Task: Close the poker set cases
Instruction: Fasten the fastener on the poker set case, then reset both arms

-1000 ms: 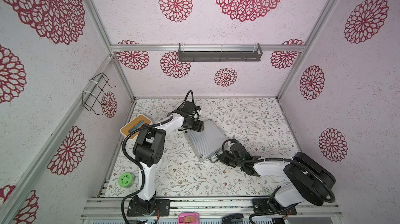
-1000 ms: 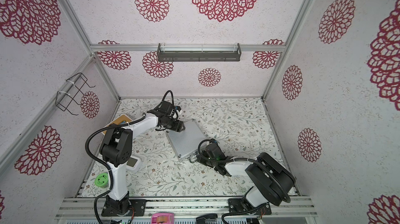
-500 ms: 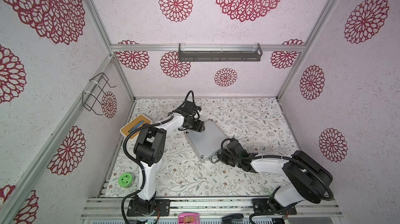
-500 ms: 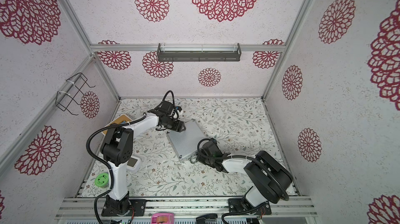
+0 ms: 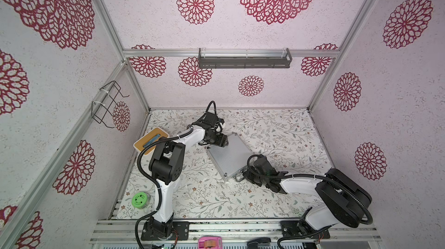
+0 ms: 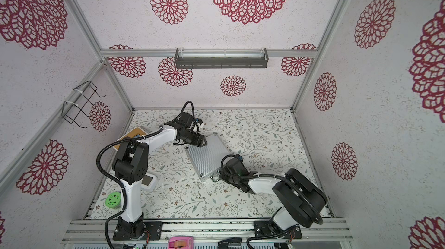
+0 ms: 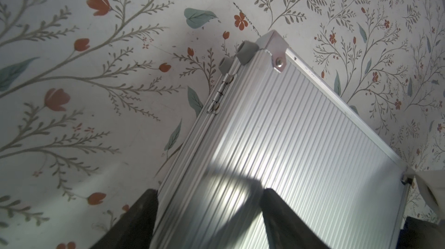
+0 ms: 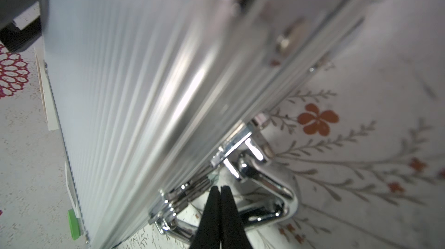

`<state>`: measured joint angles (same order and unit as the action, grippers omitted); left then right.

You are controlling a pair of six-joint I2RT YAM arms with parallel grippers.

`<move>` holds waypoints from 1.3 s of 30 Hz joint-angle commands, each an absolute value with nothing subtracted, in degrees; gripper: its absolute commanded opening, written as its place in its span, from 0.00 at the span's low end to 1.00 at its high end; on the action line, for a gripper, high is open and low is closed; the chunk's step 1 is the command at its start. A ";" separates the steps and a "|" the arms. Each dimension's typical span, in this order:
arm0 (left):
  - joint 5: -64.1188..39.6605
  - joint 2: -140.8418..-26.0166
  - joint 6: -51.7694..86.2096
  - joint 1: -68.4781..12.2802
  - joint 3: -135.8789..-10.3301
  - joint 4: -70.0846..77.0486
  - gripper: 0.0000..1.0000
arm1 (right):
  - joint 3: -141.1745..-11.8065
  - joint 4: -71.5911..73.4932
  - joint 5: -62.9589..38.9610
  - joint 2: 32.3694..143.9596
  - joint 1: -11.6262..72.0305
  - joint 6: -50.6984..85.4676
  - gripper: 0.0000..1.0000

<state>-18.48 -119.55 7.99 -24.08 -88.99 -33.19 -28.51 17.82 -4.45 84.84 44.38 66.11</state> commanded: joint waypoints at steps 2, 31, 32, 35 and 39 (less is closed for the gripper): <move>-14.98 -122.12 7.55 -25.12 -87.32 -39.11 0.72 | -28.69 14.46 -2.81 79.94 44.65 66.12 0.07; 6.83 -87.55 14.18 -18.46 -59.58 -8.28 0.99 | -36.18 -7.02 4.31 57.03 26.43 22.40 0.99; 8.16 -85.68 13.91 -18.30 -57.67 -7.09 0.98 | -36.31 -6.13 5.10 57.39 25.06 20.31 0.99; 12.69 -81.06 13.84 -17.46 -53.11 -4.62 0.97 | -36.41 -2.43 7.74 58.98 20.92 14.73 0.99; 16.32 -75.52 13.81 -14.71 -46.88 -1.88 0.97 | -34.55 5.43 11.83 62.57 15.18 8.50 0.99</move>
<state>10.94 -78.94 13.61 -16.88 -49.63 -6.83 -34.96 -1.91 6.83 60.77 18.26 16.93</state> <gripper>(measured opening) 0.975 0.987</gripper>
